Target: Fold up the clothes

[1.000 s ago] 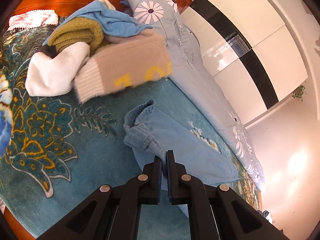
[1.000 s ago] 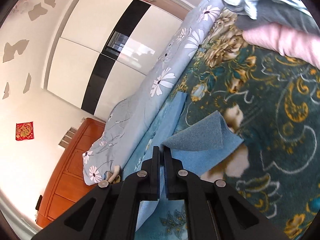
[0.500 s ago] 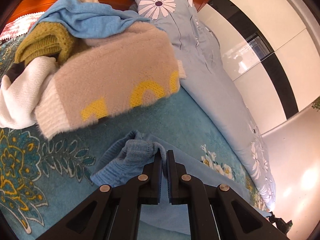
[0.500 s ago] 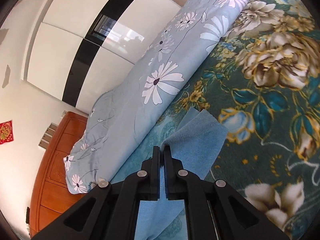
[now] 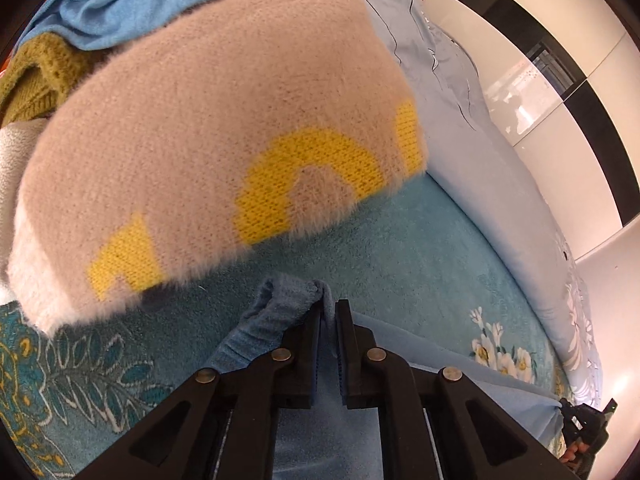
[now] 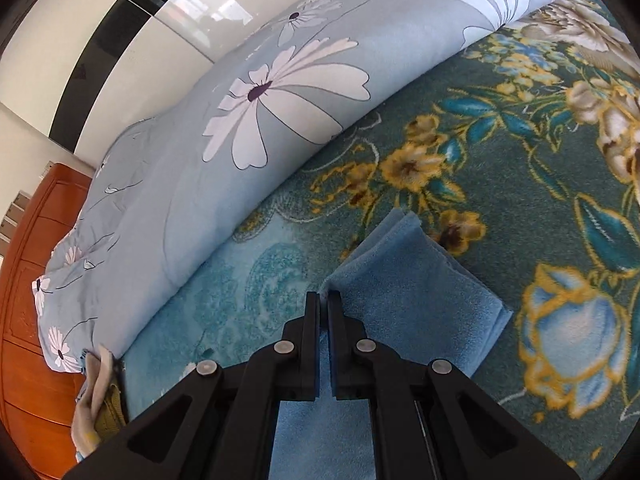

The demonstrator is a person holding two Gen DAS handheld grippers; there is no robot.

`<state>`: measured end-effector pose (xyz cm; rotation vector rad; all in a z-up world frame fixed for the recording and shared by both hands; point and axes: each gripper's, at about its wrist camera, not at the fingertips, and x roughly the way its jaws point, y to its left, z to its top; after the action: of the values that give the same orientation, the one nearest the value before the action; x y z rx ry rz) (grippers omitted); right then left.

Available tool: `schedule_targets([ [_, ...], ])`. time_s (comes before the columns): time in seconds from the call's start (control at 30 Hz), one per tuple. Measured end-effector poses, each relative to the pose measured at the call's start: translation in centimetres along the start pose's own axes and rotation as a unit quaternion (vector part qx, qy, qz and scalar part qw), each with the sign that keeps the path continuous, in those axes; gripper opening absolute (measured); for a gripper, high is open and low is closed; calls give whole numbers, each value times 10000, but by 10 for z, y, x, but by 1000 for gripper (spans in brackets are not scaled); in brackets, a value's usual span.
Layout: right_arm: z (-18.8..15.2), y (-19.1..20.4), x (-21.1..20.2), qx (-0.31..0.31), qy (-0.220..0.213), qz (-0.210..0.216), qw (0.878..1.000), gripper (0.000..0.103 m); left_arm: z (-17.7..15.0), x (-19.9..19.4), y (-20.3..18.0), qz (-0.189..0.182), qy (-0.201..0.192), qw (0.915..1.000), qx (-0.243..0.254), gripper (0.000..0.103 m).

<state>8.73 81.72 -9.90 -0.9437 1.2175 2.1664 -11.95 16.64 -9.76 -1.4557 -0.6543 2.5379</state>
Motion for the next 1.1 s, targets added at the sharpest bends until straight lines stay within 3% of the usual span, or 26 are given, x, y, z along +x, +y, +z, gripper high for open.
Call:
schedule_targets([
  [0.1,0,-2,10,-89,94,19,9999,4,1,4,-3,-32,56,10000,54,18],
  [0.2,2,-3,6,-218,62,113,9997,5,0,3,-8,-191,96,9997,108,48],
  [0.23,3,-3,2,-255,46,73,9996,9,-1,1,-10,-268,91,9995,118,57],
  [0.3,5,-7,-9,-239,9,105,9997,28,-2,-5,-18,-368,80,9991,201,65],
  [0.33,7,-8,-15,-217,-12,163,9996,40,-5,-12,-20,-402,49,9989,245,67],
  [0.47,9,-23,-52,-230,-248,163,9993,41,-18,-42,-25,-469,-176,9981,353,69],
  [0.63,-3,-73,-67,260,-229,159,9993,42,-46,-69,22,-56,-470,9979,-448,74],
  [0.77,-10,-91,-59,678,-165,458,9965,42,-54,-55,55,-62,-167,9941,-1074,74],
  [0.9,-14,-92,-46,938,-187,787,9923,43,-55,-33,68,-392,156,9877,-1508,74],
  [1.1,-14,-79,-37,786,-311,815,9931,40,-53,-21,61,-418,-21,9870,-1554,74],
])
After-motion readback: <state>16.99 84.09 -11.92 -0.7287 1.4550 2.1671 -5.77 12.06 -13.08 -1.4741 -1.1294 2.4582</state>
